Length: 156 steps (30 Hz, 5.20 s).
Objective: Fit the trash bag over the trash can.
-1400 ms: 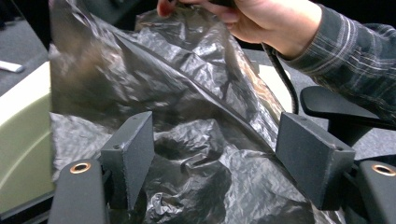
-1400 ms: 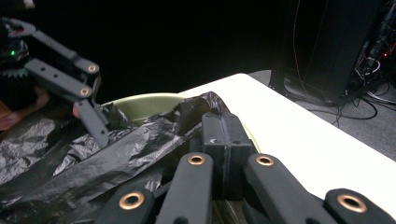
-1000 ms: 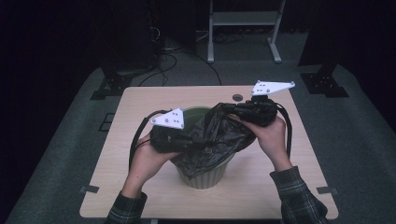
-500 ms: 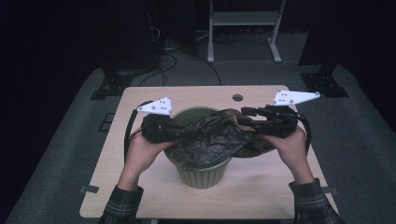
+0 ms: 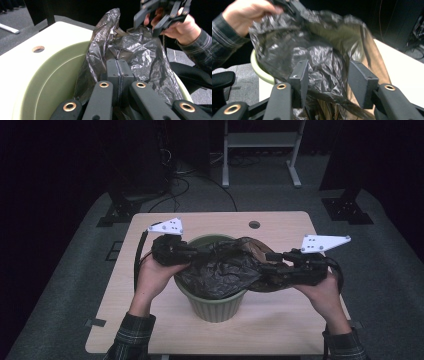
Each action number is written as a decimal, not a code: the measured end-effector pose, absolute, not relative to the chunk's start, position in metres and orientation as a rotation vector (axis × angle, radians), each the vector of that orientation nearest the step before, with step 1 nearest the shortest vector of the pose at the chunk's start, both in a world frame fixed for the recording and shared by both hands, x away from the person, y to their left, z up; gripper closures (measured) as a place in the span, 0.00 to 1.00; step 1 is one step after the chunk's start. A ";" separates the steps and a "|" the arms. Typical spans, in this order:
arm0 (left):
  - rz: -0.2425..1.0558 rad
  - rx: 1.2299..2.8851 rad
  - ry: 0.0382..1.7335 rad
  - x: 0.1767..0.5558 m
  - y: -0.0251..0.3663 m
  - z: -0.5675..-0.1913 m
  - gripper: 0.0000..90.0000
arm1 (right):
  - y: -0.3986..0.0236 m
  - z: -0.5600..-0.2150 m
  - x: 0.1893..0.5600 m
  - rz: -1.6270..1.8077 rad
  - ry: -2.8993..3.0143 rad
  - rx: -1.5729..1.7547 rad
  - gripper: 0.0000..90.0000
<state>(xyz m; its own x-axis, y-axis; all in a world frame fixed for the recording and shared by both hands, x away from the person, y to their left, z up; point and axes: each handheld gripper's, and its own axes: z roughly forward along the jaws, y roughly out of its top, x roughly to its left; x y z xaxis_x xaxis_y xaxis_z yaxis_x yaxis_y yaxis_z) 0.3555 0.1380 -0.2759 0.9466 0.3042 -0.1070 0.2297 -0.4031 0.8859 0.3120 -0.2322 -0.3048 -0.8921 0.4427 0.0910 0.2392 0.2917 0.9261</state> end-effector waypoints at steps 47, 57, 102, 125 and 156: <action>0.237 1.914 0.652 0.382 0.214 -0.294 1.00 | -0.221 -0.297 0.271 1.693 2.448 0.350 0.72; 0.240 1.913 0.648 0.382 0.214 -0.295 0.99 | -0.231 -0.307 0.329 1.605 2.378 0.603 0.68; 0.246 1.988 0.888 0.397 0.240 -0.365 1.00 | -0.195 -0.356 0.410 1.364 2.322 0.888 0.90; 0.226 1.971 0.853 0.394 0.238 -0.357 1.00 | -0.218 -0.276 0.354 1.643 2.317 0.612 0.65; 0.194 1.988 0.823 0.393 0.227 -0.357 1.00 | -0.181 -0.335 0.271 1.758 2.668 0.297 1.00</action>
